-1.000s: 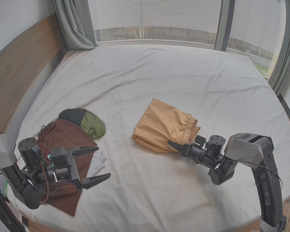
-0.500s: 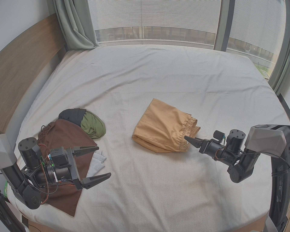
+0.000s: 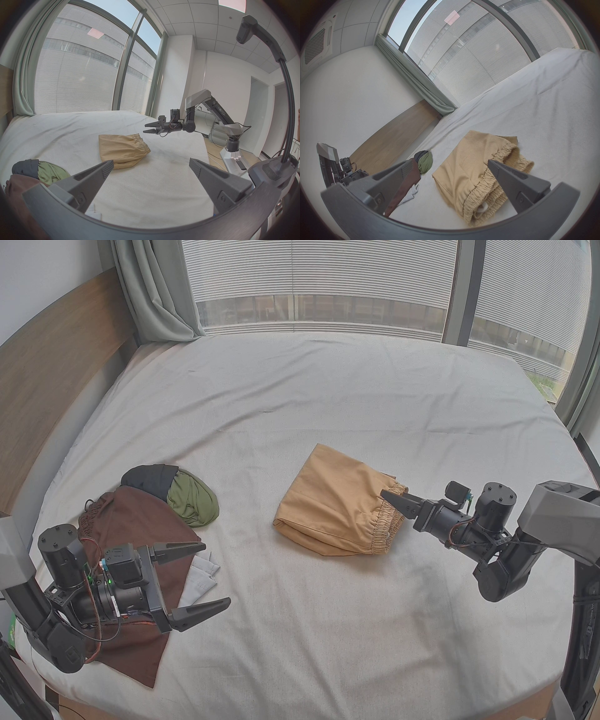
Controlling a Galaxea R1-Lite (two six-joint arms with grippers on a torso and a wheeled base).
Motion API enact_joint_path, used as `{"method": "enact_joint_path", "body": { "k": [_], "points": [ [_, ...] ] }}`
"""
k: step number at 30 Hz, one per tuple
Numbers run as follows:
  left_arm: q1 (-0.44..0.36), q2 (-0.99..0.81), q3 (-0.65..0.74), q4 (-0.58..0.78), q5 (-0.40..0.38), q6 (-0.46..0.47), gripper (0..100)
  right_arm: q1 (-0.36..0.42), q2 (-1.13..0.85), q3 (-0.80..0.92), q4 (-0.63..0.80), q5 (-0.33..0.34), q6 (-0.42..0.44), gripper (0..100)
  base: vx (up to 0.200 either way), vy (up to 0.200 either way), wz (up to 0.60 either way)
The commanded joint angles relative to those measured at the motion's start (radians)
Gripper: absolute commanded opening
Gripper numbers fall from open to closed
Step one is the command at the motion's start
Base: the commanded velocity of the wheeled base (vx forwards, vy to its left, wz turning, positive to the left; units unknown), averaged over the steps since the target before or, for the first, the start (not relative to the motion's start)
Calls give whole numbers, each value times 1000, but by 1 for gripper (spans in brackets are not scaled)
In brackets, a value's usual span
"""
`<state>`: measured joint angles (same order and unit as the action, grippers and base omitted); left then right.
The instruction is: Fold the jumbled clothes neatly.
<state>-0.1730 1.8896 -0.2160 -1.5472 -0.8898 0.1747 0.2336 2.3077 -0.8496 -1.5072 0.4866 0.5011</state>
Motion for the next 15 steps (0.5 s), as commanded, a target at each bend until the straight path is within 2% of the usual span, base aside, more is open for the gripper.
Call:
{"method": "enact_joint_path", "body": {
  "k": [1, 7, 15],
  "points": [
    [1, 3, 0, -1, 0, 2, 100, 12, 62, -88, 38, -5, 4, 100, 0, 0, 0],
    [3, 8, 0, -1, 0, 2, 100, 12, 159, -197, 78, -6, 17, 100, 0, 0, 0],
    [3, 9, 1, -1, 2, 2, 100, 7, 233, -247, 85, -8, 17, 100, 0, 0, 0]
  ]
}}
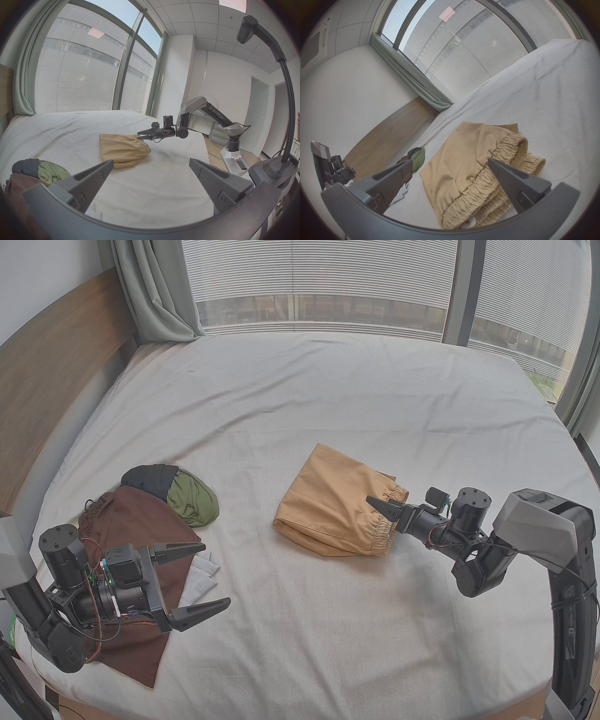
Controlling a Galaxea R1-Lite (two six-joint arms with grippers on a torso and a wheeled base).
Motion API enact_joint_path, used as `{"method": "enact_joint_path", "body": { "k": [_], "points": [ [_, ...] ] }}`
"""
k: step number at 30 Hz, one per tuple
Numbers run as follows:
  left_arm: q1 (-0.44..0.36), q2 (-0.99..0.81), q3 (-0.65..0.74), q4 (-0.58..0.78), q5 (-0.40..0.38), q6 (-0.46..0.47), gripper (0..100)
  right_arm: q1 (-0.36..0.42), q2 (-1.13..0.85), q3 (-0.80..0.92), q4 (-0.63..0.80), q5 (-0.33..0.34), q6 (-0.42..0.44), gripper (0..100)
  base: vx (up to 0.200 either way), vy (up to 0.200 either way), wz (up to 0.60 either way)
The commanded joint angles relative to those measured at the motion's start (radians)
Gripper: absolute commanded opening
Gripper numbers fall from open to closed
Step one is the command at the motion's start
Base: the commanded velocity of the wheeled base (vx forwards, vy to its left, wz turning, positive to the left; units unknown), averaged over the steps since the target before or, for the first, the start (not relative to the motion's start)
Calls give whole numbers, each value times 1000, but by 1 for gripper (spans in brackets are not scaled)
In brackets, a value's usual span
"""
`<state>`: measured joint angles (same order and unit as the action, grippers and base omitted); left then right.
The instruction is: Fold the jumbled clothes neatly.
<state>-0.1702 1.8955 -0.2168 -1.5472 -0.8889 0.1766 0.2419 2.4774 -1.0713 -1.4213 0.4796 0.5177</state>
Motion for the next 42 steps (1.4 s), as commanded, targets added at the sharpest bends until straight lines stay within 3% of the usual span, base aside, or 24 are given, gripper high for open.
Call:
{"method": "enact_joint_path", "body": {
  "k": [1, 11, 20, 24, 29, 31, 37, 42],
  "points": [
    [0, 4, 2, -1, 1, 0, 100, -1, 64, -27, -1, -1, 1, 100, 0, 0, 0],
    [-2, 0, 4, -1, -1, 1, 100, 5, 40, -1, -21, -9, 2, 100, 0, 0, 0],
    [-11, -7, 2, -1, 1, 0, 100, 65, -273, 198, -25, -22, -21, 100, 0, 0, 0],
    [-26, -10, 10, -1, 1, -5, 100, 69, -394, 353, -19, -22, -125, 100, 0, 0, 0],
    [-48, -3, 27, 3, 5, -5, 100, 46, -483, 594, -31, -35, -409, 100, 0, 0, 0],
    [-58, -6, 31, 3, 7, -5, 100, 42, -525, 694, -71, -35, -469, 100, 0, 0, 0],
    [-89, -27, 56, 3, 76, -2, 100, 36, -660, 863, -111, -36, -521, 100, 0, 0, 0],
    [-118, -165, 86, 6, 119, -17, 100, -33, -856, 984, -90, -36, -533, 100, 0, 0, 0]
  ]
}}
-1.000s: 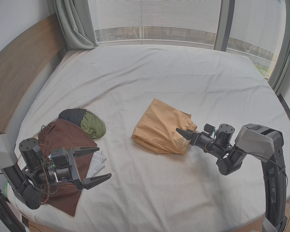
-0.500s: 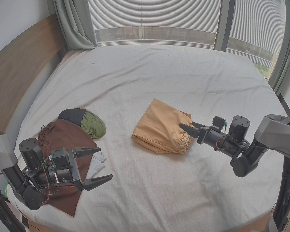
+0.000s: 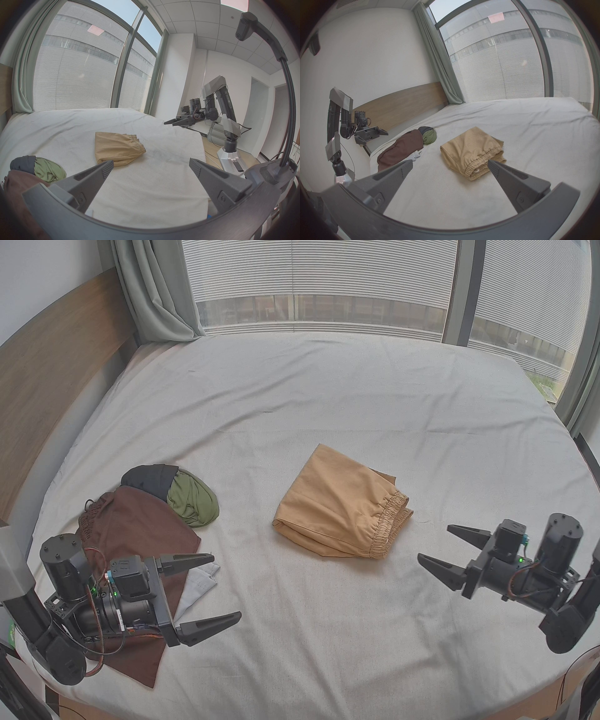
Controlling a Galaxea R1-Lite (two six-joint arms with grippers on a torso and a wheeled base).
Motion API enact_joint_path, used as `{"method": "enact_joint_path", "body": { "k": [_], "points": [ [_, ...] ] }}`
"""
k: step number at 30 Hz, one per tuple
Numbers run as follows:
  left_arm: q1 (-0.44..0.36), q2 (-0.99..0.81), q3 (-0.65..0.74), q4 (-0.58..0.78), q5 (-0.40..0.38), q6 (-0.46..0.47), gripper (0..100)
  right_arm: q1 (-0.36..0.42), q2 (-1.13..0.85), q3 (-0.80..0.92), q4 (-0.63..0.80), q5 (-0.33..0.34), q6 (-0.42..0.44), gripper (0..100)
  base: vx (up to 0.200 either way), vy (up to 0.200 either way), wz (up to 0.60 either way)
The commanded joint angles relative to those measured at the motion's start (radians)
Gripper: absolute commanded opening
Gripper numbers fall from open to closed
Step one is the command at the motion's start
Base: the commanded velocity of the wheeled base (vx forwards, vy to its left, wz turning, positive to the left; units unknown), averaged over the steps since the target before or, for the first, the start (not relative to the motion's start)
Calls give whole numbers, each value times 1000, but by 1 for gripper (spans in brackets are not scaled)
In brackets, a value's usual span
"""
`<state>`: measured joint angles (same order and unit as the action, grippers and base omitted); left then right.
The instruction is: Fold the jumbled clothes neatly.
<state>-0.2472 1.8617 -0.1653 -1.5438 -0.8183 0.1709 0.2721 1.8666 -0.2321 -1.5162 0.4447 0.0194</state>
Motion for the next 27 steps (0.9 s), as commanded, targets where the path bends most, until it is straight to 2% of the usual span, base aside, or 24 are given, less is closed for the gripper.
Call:
{"method": "enact_joint_path", "body": {
  "k": [1, 6, 11, 16, 18, 24, 26, 27],
  "points": [
    [-43, -156, 40, 4, 74, -16, 100, -77, -285, 163, 17, -1, -41, 100, 0, 0, 0],
    [-60, -291, 95, 5, 160, -53, 100, -129, -478, 232, 85, -1, -76, 100, 0, 0, 0],
    [-76, -483, 101, 16, 327, -136, 100, -179, -762, 231, 223, -3, -98, 100, 0, 0, 0],
    [-63, -604, 109, 62, 435, -186, 100, -229, -911, 231, 281, -1, -93, 100, 0, 0, 0],
    [-56, -667, 129, 85, 496, -217, 100, -235, -1006, 232, 352, 6, -88, 100, 0, 0, 0],
    [13, -759, 165, 136, 515, -221, 100, -223, -1290, 232, 610, 22, -82, 100, 0, 0, 0],
    [60, -834, 165, 206, 510, -211, 100, -212, -1420, 232, 760, 35, -68, 100, 0, 0, 0],
    [63, -842, 165, 217, 510, -209, 100, -209, -1437, 232, 775, 34, -64, 100, 0, 0, 0]
  ]
}}
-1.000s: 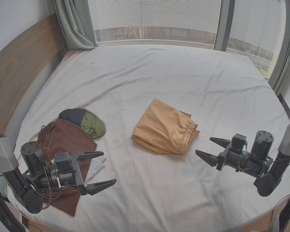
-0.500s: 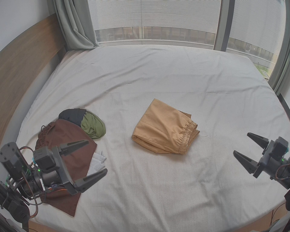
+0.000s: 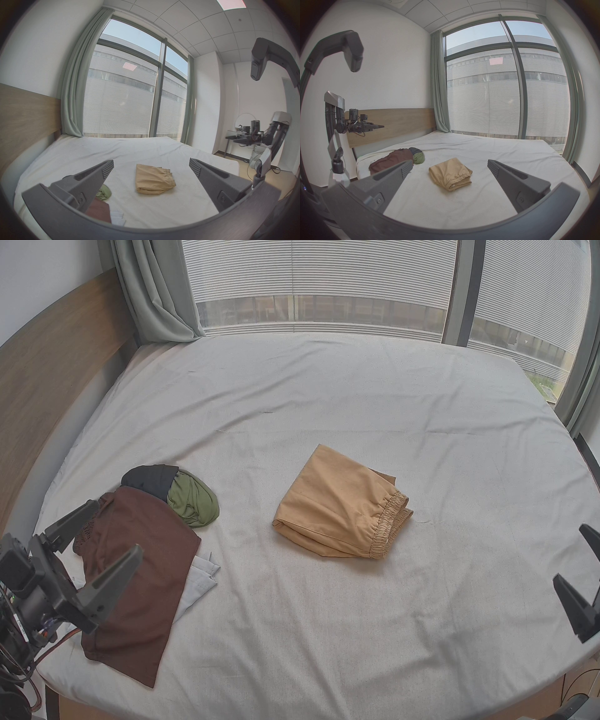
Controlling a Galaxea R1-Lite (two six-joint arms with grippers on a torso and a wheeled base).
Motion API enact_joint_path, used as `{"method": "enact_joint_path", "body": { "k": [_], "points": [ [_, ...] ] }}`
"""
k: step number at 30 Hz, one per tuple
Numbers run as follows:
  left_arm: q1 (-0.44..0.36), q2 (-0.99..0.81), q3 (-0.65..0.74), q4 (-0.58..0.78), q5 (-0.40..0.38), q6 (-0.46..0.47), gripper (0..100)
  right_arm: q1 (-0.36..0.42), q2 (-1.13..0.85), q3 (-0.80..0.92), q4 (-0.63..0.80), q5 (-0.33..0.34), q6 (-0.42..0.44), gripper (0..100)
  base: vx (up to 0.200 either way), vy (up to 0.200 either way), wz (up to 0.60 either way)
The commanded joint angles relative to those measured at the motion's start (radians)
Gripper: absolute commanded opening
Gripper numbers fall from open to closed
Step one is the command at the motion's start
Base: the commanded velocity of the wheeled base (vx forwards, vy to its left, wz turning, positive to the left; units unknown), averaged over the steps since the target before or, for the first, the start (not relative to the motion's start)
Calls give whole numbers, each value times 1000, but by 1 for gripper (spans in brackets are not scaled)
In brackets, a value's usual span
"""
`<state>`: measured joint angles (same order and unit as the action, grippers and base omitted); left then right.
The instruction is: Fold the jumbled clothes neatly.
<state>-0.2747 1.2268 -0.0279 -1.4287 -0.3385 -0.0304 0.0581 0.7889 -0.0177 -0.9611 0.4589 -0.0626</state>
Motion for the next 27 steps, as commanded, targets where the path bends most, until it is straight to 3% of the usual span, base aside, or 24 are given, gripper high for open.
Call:
{"method": "enact_joint_path", "body": {
  "k": [1, 7, 11, 13, 15, 16, 17, 18, 27],
  "points": [
    [109, -248, 28, 148, 30, -3, 100, 14, -438, 18, 280, 17, 40, 100, 0, 0, 0],
    [121, -397, 28, 330, 30, 1, 100, 19, -717, 18, 550, 0, 130, 100, 0, 0, 0],
    [123, -520, 28, 413, 32, -3, 100, 20, -698, 18, 559, -5, 237, 100, 0, 0, 0],
    [129, -612, 28, 548, 32, 4, 100, 17, -695, 18, 604, -13, 225, 100, 0, 0, 0],
    [134, -713, 28, 682, 32, 3, 100, 17, -695, 18, 690, -94, 150, 100, 0, 0, 0],
    [134, -721, 28, 691, 32, 3, 100, 17, -695, 18, 699, -103, 144, 100, 0, 0, 0],
    [138, -800, 28, 798, 33, 0, 100, 17, -697, 18, 785, -224, 87, 100, 0, 0, 0],
    [143, -854, 28, 867, 33, -2, 100, 17, -697, 18, 840, -290, 61, 100, 0, 0, 0],
    [275, -1227, 28, 1349, 35, 14, 100, -9, -706, 16, 927, -505, 52, 100, 0, 0, 0]
  ]
}}
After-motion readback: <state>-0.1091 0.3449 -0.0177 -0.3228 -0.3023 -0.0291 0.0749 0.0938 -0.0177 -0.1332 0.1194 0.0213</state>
